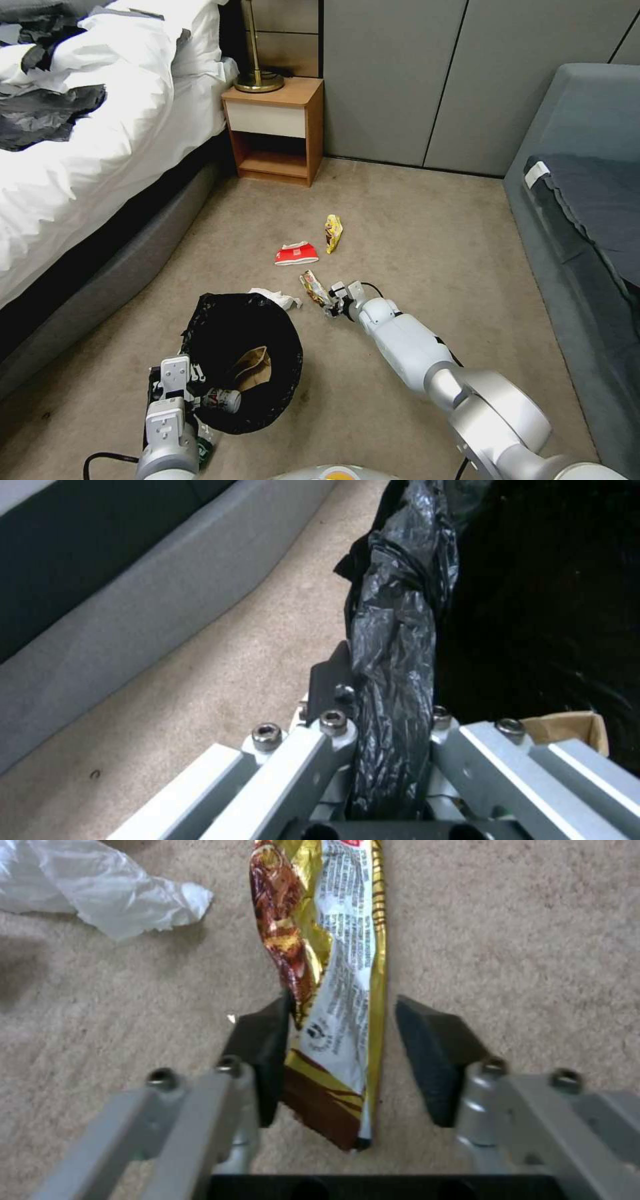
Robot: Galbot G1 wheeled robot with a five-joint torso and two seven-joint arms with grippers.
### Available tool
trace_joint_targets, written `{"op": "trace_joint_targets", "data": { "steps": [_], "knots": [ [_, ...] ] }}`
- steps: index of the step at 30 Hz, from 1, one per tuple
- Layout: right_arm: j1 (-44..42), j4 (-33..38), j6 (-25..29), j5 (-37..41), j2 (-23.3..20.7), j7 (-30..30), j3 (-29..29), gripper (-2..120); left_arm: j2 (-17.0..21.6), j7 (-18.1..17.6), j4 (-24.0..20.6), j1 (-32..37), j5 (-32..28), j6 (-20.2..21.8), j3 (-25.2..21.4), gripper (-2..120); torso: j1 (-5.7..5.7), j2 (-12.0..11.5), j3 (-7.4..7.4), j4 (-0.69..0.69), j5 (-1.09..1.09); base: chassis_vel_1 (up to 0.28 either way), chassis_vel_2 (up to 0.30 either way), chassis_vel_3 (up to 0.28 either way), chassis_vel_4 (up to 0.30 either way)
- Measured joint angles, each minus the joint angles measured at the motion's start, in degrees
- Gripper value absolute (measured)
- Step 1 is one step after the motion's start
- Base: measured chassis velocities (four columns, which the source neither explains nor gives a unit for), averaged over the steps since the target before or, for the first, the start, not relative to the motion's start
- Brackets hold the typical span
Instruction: Pick up the trash bin, then pick up the garbage from the floor and place it into the trash bin.
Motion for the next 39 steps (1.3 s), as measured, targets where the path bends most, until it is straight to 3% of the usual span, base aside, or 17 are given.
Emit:
{"op": "trace_joint_targets", "data": {
  "steps": [10, 29, 32, 35, 36, 38, 39],
  "knots": [
    [-0.32, -0.48, 0.23, -0.99, -0.06, 0.11, 0.75, 0, 0.04, 0.0, 0.0, 0.07, 0.02, -0.06, 0.05, 2, 0.0, 0.0, 0.0, 0.0, 0.0, 0.0, 0.0, 0.0, 0.0],
    [-0.9, 0.83, 1.06, -2.06, -0.75, 1.32, 1.87, 0, 0.23, -0.01, 0.11, -0.44, -0.26, -0.06, 0.13, 2, 0.0, 0.0, 0.0, 0.0, 0.0, 0.0, 0.0, 0.0, 0.0],
    [-2.22, 5.05, 1.26, -0.47, -2.36, 2.48, 1.93, 0, 0.52, 0.01, 0.43, -0.82, -0.79, -0.01, 0.09, 2, 0.0, 0.0, 0.0, 0.02, 0.01, 0.0, 0.0, 0.0, 0.0],
    [-6.49, 20.15, 0.12, 6.2, -8.2, 4.35, 1.76, 0, 1.66, 0.02, 1.52, -2.03, -2.54, 0.57, -0.4, 2, 0.0, 0.0, 0.0, -0.01, -0.01, 0.0, 0.0, 0.0, 0.0],
    [-6.49, 20.15, 0.12, 6.2, -8.2, 4.35, 1.76, 0, 1.66, 0.02, 1.52, -2.03, -2.54, 0.57, -0.4, 2, 0.0, 0.0, 0.0, -0.01, -0.01, 0.0, 0.0, 0.0, 0.0],
    [-9.29, 31.12, -0.2, 9.79, -11.54, 5.1, 2.63, 0, 2.29, 0.02, 1.91, -2.89, -3.4, 1.16, -0.45, 2, -0.01, 0.0, 0.0, -0.01, 0.0, 0.0, 0.0, 0.0, 0.0],
    [-9.29, 31.12, -0.2, 9.79, -11.54, 5.1, 2.63, 0, 2.29, 0.02, 1.91, -2.89, -3.4, 1.16, -0.45, 2, -0.01, 0.0, 0.0, -0.01, 0.0, 0.0, 0.0, 0.0, 0.0]
  ]
}}
